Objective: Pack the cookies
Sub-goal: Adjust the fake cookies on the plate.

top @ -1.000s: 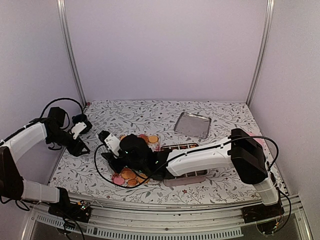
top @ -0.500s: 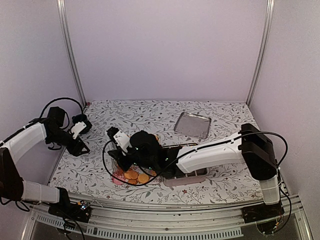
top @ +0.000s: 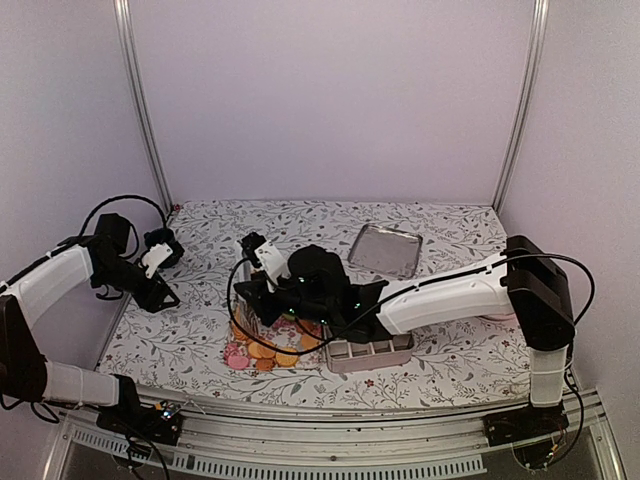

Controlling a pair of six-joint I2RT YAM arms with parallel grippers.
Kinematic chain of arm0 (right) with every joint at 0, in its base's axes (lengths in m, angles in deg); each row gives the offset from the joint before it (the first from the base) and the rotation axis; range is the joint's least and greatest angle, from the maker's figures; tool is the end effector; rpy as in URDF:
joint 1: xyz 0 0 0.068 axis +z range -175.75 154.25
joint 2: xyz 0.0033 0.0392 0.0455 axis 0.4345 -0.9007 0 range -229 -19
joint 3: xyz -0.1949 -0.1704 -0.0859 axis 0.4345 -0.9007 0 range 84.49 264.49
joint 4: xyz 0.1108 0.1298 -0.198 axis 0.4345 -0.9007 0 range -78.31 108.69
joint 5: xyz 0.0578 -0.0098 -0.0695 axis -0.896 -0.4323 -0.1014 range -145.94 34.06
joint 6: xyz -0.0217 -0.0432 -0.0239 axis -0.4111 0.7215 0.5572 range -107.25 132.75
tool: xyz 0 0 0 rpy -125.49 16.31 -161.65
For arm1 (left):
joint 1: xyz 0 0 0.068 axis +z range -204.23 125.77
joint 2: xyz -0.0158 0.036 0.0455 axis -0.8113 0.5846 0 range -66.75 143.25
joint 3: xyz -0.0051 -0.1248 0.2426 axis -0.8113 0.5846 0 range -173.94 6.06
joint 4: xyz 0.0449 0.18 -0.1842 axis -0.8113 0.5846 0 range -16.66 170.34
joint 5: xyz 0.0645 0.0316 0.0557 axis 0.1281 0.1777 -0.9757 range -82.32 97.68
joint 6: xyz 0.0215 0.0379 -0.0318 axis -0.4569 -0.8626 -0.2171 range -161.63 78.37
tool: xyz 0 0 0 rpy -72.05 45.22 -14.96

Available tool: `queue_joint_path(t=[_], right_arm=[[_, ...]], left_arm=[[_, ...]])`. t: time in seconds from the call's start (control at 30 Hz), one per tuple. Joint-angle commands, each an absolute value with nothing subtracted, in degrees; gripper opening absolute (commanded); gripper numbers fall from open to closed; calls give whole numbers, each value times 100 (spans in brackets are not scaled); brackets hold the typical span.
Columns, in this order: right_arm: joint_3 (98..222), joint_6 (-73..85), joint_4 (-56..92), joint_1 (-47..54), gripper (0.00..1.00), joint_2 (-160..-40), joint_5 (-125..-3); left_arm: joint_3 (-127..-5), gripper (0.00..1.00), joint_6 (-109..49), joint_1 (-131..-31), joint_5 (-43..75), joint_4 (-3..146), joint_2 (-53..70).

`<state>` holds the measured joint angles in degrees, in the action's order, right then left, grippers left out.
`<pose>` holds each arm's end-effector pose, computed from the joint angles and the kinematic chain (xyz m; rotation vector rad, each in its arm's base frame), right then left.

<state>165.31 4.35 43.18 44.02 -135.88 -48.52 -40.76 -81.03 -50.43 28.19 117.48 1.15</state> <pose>0.1703 0.4485 0.2313 -0.8612 1.6433 0.8599 0.2161 0.0018 0.2286 0.8942 2.4466 -0.2274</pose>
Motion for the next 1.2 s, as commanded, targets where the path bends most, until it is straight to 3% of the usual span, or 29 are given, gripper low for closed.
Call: queue_joint_path(t=[0.0,0.1,0.27,0.93,1.17], right_arm=[[16632,331,4611,4390,7,-13374,-4739],[16893,310,4500,4407,29,-13619,-4771],[17495,418,4153,4464,37,-14150,-4562],[18031,1116,3748,4554,38,-14851,-3768],[18058,1026,3732,4565,38,-14877,-4163]], left_arm=[[-4141,63,-8099,-5087,2931,11711,52],[-4127,63,-8099,-5089,2923,11711,27],[-4074,63,-8127,-5086,2906,11711,-32],[-4025,63,-8181,-5088,2909,11675,-31],[-4017,63,-8189,-5084,2859,11673,-45]])
